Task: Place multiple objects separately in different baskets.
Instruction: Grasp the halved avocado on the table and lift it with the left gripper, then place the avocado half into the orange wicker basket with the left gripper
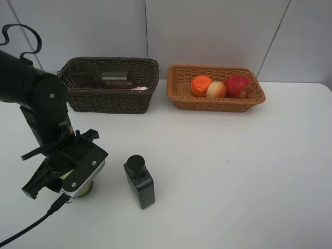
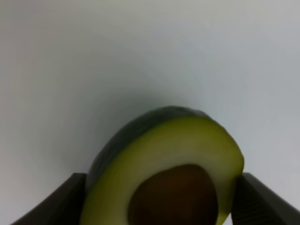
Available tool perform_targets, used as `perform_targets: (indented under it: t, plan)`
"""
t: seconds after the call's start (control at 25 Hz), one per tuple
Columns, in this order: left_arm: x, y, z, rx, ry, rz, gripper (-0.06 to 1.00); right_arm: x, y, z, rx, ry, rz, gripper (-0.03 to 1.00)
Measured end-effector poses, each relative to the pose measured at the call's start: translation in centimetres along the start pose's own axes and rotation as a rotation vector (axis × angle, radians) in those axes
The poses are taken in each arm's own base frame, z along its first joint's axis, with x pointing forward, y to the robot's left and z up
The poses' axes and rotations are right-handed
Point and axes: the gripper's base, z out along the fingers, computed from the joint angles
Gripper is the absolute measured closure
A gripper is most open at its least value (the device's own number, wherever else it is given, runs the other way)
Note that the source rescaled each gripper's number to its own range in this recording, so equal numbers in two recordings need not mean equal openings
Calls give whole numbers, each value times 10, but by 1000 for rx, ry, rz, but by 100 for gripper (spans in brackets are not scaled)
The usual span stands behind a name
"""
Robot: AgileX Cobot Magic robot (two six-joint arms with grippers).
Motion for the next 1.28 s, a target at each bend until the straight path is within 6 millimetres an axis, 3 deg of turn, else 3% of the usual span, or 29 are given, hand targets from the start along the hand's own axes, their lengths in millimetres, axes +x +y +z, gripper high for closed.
perform_targets:
  t: [0.64, 0.92, 1.28]
  plan:
    - [-10, 42, -63, 6, 26, -277, 15, 0, 0, 0, 0, 0, 0, -3]
    - [-14, 66, -101, -114, -2, -459, 15, 0, 0, 0, 0, 0, 0, -3]
    - [-22, 89, -137, -276, -91, -503, 15, 0, 0, 0, 0, 0, 0, -3]
